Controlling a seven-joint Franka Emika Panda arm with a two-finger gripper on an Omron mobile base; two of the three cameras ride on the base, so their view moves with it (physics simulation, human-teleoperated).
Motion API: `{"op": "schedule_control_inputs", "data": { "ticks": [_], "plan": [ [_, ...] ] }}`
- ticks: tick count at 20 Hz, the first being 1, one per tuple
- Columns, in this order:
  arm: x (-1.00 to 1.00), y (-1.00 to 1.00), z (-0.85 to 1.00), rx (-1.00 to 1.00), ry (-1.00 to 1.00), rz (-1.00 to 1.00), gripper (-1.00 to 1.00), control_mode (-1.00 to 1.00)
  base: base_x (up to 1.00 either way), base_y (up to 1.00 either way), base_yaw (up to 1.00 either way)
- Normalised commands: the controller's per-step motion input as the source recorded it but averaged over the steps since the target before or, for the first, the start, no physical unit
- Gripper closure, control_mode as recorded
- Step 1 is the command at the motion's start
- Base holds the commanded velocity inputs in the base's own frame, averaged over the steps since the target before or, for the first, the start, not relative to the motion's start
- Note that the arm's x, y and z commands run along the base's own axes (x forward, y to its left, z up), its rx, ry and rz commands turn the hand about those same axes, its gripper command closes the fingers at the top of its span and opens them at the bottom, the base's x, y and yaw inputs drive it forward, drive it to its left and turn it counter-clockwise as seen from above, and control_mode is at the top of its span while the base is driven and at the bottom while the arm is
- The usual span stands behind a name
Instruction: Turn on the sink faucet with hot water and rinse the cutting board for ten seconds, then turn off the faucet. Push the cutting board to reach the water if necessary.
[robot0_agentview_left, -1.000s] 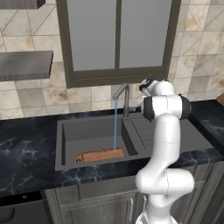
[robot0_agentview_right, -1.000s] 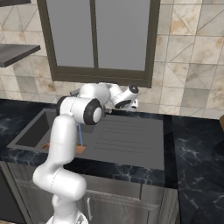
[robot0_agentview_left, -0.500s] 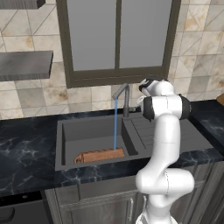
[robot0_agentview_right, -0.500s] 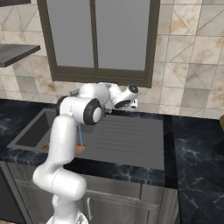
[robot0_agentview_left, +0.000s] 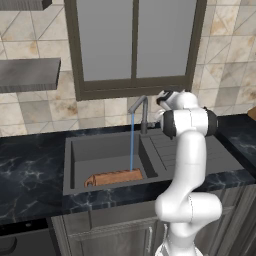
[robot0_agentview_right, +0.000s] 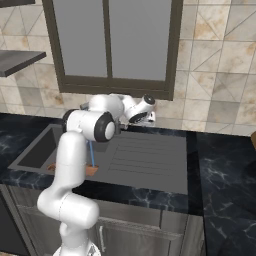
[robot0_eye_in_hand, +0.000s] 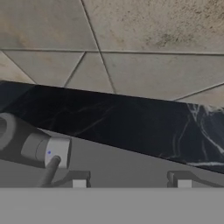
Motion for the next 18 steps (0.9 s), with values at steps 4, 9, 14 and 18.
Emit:
{"op": "schedule_control_inputs", "data": {
  "ticks": [4,9,14,18],
  "plan": [
    [-0.07,0.64,-0.21,-0.07,0.0,0.0,-1.0,-1.0,0.0,0.0,0.0],
    [-0.06,0.7,-0.23,-0.07,0.0,0.0,-1.0,-1.0,0.0,0.0,0.0],
    [-0.02,0.76,-0.35,-0.08,0.0,0.0,-1.0,-1.0,0.0,0.0,0.0],
    [0.0,0.76,-0.35,-0.04,0.0,0.0,-1.0,-1.0,0.0,0.0,0.0]
  ]
}}
